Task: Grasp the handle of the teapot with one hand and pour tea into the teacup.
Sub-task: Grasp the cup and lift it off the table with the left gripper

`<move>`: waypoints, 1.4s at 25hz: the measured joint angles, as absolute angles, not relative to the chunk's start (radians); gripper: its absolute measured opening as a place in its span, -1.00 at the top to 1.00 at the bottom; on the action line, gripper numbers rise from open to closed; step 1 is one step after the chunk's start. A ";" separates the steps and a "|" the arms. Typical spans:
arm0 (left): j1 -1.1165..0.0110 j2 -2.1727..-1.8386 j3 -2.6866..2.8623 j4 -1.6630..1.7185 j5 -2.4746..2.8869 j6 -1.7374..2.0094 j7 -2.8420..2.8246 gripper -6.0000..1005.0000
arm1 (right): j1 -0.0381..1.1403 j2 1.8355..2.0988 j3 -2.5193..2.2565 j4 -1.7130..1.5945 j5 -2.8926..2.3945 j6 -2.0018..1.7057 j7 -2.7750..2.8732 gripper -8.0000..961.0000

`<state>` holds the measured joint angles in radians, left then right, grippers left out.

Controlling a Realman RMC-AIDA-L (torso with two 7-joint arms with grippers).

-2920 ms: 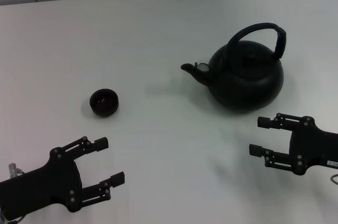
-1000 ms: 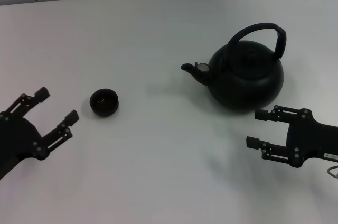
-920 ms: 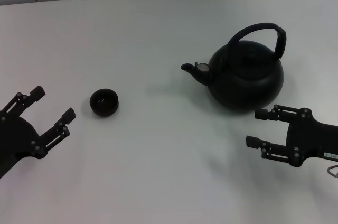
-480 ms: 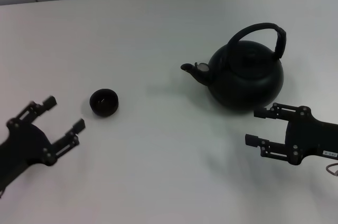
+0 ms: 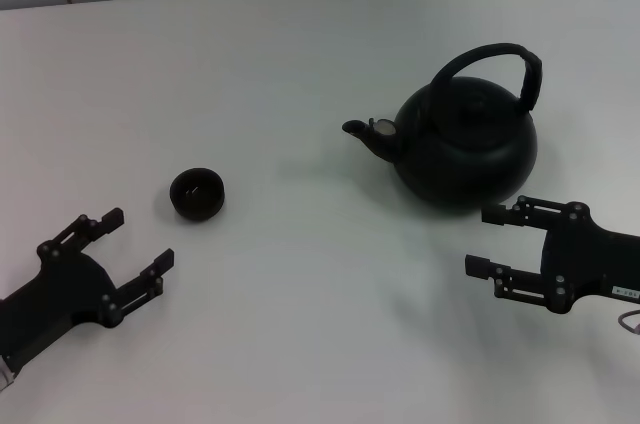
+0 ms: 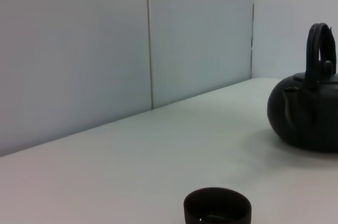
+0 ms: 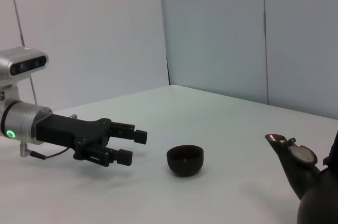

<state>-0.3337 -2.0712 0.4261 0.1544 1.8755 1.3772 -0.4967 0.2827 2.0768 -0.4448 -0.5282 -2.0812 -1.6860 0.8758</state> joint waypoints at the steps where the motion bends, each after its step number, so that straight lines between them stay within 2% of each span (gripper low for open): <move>1: -0.337 -2.071 0.427 0.152 1.875 1.376 -0.497 -0.59 | 0.283 2.077 -0.445 -0.528 -2.081 -1.686 0.876 -0.39; 17: -0.477 -2.076 0.421 0.075 1.867 1.221 -0.505 -0.59 | 0.280 2.077 -0.444 -0.531 -2.081 -1.686 0.876 -0.39; 35: -0.539 -2.078 0.412 0.040 1.863 1.131 -0.511 -0.59 | 0.288 2.077 -0.443 -0.532 -2.077 -1.686 0.876 -0.39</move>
<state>-0.5394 -2.0783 0.4124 0.0397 1.8633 1.1313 -0.5108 0.2884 2.0767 -0.4433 -0.5324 -2.0775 -1.6858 0.8758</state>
